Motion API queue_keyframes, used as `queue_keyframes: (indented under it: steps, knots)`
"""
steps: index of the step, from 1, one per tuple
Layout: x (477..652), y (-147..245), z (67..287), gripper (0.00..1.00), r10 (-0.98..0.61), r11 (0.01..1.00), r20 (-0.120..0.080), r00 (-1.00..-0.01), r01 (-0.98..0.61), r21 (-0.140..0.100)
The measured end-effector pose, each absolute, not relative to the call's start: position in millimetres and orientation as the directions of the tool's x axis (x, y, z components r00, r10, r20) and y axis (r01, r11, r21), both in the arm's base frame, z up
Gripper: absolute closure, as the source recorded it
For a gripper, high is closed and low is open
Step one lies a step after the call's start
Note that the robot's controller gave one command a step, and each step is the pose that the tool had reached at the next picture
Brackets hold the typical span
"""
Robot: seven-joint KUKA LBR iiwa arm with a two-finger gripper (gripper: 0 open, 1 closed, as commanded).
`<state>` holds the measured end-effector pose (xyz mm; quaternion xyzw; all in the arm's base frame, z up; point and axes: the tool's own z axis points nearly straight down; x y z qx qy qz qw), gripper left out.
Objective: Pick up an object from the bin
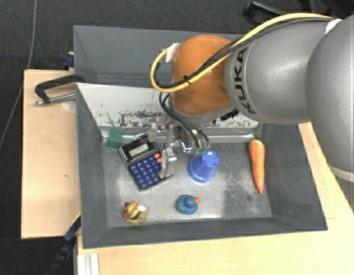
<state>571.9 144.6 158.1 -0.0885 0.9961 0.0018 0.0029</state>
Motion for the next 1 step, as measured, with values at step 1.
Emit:
queue_keyframes:
  steps: [1]
  knots:
    - [568.0, 136.2, 84.9, 0.00, -0.234, 0.972, -0.010, -0.972, -0.234, 0.003]
